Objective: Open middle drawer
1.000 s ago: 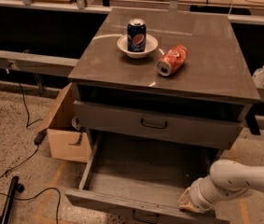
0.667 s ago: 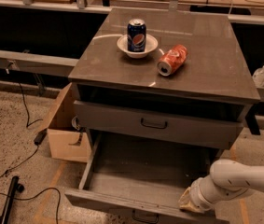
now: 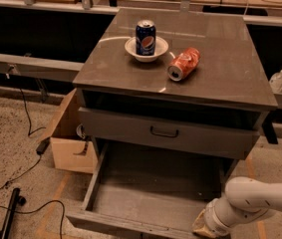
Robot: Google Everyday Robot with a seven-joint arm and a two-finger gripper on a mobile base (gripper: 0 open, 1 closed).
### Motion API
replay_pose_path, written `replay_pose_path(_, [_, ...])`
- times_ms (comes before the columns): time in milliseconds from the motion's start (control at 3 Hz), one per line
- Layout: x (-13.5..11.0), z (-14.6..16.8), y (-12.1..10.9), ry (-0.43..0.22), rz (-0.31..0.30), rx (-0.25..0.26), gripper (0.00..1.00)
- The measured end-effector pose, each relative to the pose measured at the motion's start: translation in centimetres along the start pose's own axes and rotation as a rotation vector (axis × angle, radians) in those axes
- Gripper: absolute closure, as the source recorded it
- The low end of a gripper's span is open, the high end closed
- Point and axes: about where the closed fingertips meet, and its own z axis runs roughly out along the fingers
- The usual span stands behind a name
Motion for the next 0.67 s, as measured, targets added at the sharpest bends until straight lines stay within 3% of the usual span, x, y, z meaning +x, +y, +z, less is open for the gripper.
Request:
replay_pose_path(333, [0.0, 0.0, 0.0, 0.0, 0.0, 0.0, 1.0])
replay_pose_path(667, [-0.5, -2.6, -0.5, -0.051, 0.021, 0.098, 1.0])
